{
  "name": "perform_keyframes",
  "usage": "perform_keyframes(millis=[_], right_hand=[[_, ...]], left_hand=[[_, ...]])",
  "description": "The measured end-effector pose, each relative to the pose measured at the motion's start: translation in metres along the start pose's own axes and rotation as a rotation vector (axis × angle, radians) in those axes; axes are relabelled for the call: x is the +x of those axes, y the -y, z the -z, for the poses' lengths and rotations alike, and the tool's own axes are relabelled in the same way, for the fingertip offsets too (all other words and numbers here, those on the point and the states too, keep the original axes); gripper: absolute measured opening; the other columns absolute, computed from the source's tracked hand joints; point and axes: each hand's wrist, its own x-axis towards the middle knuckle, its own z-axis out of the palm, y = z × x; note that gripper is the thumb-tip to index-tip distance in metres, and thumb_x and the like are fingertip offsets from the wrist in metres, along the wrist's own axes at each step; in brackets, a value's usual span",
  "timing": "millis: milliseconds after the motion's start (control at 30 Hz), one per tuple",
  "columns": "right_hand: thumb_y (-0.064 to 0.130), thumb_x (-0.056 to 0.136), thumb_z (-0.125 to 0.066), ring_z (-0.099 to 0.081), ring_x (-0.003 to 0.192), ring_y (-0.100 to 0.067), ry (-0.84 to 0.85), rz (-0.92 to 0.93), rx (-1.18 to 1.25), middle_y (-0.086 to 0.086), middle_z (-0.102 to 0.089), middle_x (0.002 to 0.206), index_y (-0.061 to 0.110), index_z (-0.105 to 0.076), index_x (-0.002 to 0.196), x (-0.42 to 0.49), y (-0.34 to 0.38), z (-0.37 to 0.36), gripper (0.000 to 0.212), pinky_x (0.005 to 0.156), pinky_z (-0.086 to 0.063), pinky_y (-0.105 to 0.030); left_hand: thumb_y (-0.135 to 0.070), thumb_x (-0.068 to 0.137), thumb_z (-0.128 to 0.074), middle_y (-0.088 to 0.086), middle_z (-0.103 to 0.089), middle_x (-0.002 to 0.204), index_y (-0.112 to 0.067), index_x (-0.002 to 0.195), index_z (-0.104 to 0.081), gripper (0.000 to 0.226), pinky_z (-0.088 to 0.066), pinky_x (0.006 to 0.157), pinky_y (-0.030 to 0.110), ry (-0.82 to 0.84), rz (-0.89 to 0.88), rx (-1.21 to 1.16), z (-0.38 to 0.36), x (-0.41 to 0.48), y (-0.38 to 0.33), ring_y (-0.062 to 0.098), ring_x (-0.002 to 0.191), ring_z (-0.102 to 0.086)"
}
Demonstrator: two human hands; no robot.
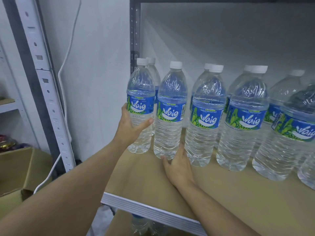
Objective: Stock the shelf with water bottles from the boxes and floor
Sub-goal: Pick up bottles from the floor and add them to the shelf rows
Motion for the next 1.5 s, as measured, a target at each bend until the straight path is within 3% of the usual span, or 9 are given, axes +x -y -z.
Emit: perform_keyframes(millis=[400,633,767,933,1500], right_hand=[[0.026,0.092,-0.065,-0.032,0.143,-0.027,-0.014,-0.009,0.004,-0.011,-0.032,0.156,0.011,-0.014,0.154,0.002,-0.002,-0.002,0.082,0.113,-0.029,-0.032],[0.029,0.092,-0.065,-0.035,0.141,-0.025,-0.021,-0.008,0.013,-0.008,-0.033,0.155,0.016,-0.014,0.154,0.002,-0.003,-0.002,0.081,0.11,-0.032,-0.034],[0.029,0.092,-0.066,-0.038,0.139,-0.025,-0.02,-0.016,0.024,-0.008,-0.036,0.154,0.017,-0.016,0.153,0.002,-0.002,-0.001,0.079,0.108,-0.033,-0.033],[0.029,0.09,-0.068,-0.043,0.135,-0.024,-0.031,-0.012,0.024,-0.005,-0.041,0.151,0.019,-0.02,0.152,0.003,-0.004,-0.002,0.078,0.105,-0.037,-0.035],[0.034,0.092,-0.064,-0.046,0.132,-0.026,-0.036,-0.033,0.008,-0.003,-0.04,0.152,0.023,-0.016,0.151,0.004,-0.005,-0.005,0.077,0.103,-0.041,-0.04]], left_hand=[[-0.029,0.073,-0.083,-0.012,-0.055,0.125,-0.021,0.141,-0.026,0.088,-0.038,0.082,-0.002,-0.059,-0.022,0.005,-0.007,0.004,0.002,0.002,0.112,-0.055],[-0.031,0.075,-0.081,-0.008,-0.053,0.133,-0.02,0.144,-0.02,0.094,-0.037,0.097,0.019,0.01,-0.029,0.015,-0.001,0.008,0.006,0.007,0.121,-0.052],[-0.028,0.074,-0.082,-0.008,-0.054,0.132,-0.02,0.144,-0.021,0.093,-0.037,0.092,0.01,0.005,-0.032,0.029,-0.003,0.007,0.007,0.005,0.119,-0.053],[-0.027,0.074,-0.083,-0.006,-0.053,0.134,-0.019,0.144,-0.019,0.095,-0.04,0.103,0.026,0.024,-0.034,0.002,-0.003,0.011,0.01,0.007,0.122,-0.053],[-0.028,0.073,-0.084,-0.007,-0.051,0.135,-0.023,0.143,-0.02,0.095,-0.039,0.104,0.028,0.0,-0.032,-0.006,-0.005,0.008,0.011,0.009,0.123,-0.051]])
